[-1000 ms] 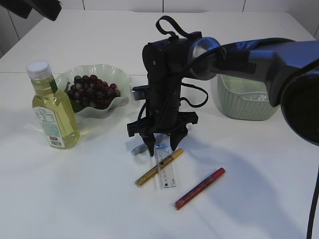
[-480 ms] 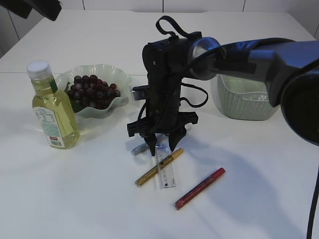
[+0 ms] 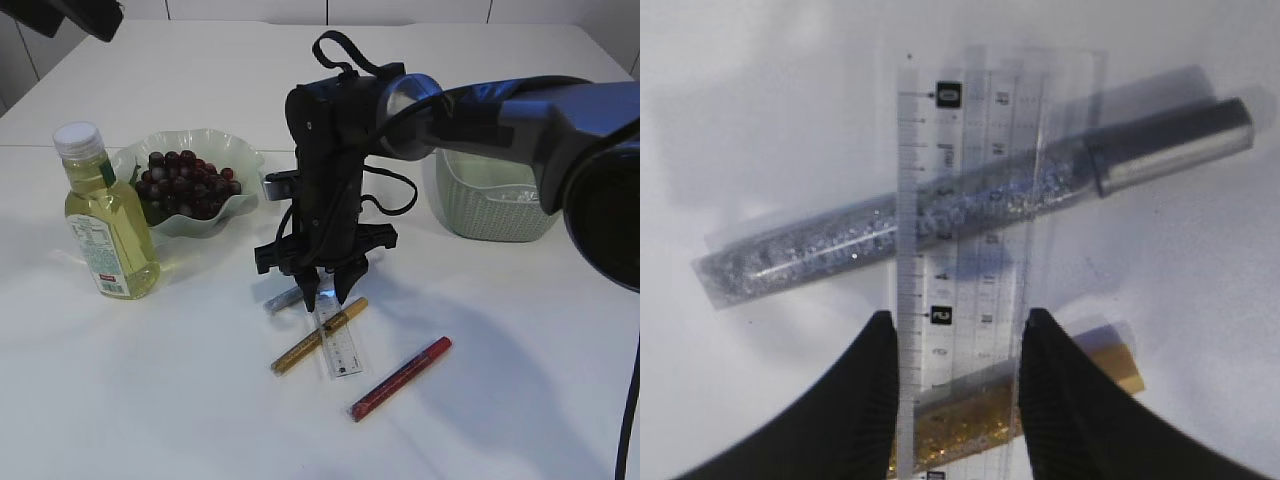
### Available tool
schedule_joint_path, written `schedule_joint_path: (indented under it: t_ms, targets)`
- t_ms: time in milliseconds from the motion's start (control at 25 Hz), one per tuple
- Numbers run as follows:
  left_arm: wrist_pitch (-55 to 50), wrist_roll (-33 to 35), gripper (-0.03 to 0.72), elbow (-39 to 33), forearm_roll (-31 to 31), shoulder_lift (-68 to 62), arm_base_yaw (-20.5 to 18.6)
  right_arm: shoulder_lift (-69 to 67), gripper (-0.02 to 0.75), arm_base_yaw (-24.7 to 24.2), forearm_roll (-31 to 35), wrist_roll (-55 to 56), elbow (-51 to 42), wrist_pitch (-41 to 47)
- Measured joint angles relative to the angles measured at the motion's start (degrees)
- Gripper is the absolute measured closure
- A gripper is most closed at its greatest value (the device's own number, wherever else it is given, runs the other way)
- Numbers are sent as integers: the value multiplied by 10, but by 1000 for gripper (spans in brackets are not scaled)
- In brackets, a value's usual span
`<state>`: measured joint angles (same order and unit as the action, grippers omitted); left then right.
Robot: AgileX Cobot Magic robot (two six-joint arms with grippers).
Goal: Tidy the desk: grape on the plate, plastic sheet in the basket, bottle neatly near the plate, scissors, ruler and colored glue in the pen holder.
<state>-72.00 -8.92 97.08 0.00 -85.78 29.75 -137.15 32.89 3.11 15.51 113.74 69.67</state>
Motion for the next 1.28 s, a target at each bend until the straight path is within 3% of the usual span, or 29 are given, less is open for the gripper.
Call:
schedule_joint_path:
  t_ms: [1280]
  targets:
    - [-1, 0, 316, 0, 0, 0, 0, 0, 435, 0, 25, 0, 18, 0]
